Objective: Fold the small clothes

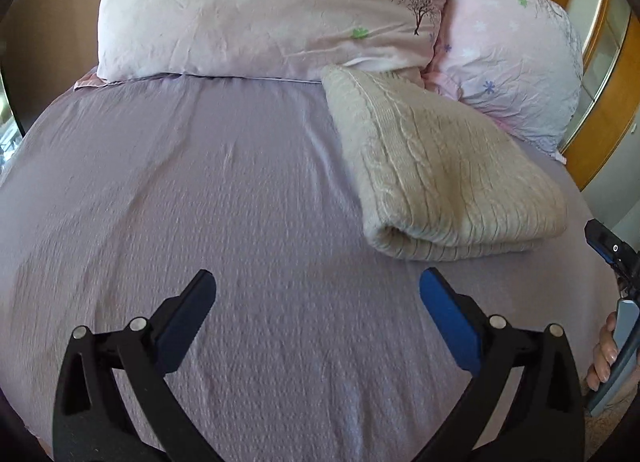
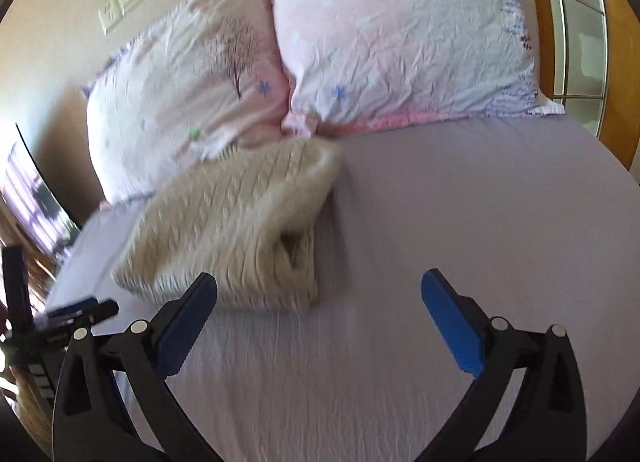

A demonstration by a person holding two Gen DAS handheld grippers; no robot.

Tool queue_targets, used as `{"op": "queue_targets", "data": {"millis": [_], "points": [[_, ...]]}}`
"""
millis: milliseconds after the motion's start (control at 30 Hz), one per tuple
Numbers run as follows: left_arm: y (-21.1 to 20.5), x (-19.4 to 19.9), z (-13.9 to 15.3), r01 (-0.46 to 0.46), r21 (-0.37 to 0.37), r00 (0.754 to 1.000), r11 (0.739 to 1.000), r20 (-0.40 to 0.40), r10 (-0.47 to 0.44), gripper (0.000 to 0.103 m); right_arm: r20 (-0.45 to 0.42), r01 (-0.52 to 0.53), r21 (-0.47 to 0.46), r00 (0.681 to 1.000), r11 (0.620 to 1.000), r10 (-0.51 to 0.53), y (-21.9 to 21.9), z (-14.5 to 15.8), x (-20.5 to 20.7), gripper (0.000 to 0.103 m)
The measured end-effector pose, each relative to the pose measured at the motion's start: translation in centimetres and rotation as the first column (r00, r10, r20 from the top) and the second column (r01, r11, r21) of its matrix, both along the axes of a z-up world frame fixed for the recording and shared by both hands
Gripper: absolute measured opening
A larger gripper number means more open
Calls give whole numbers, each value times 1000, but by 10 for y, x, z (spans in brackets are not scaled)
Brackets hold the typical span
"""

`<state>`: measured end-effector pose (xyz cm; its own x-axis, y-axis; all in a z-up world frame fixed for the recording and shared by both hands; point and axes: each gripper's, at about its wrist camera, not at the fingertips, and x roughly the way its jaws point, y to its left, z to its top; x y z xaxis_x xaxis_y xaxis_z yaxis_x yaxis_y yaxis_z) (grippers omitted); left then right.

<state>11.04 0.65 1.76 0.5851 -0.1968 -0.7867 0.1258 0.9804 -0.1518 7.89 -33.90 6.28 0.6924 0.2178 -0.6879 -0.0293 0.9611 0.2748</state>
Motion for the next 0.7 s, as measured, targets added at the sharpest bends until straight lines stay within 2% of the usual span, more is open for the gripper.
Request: {"op": "queue_targets", "data": {"millis": [67, 200, 267, 333, 400, 467, 533, 700], "points": [[-8, 0, -6, 16, 40, 1000, 999, 0, -16, 101, -18, -39, -35, 999, 999, 38, 8, -2, -12, 102], [-21, 1, -16, 26, 140, 1000, 990, -3, -26, 101, -59, -68, -173, 997, 983, 59, 38, -14, -12, 102], [-23, 4, -23, 27, 159, 999, 987, -21, -24, 101, -81, -87, -208, 994, 974, 72, 51, -22, -12, 102], [-25, 1, -23, 27, 179, 1000, 983, 10, -29, 101, -101, -100, -240, 992, 966, 78, 58, -27, -14, 102], [-22, 2, -23, 24, 164, 1000, 986, 4, -25, 101, -141, -118, -284, 987, 951, 81, 66, -32, -10, 102], [-22, 1, -23, 23, 164, 1000, 986, 4, -24, 101, -179, -135, -283, 980, 950, 86, 67, -39, -6, 102], [-22, 1, -23, 24, 167, 1000, 986, 3, -25, 101, -193, -128, -242, 978, 962, 81, 63, -42, -5, 102], [-22, 1, -24, 24, 167, 1000, 986, 3, -25, 101, -192, -116, -244, 979, 963, 69, 65, -44, -8, 102]]}}
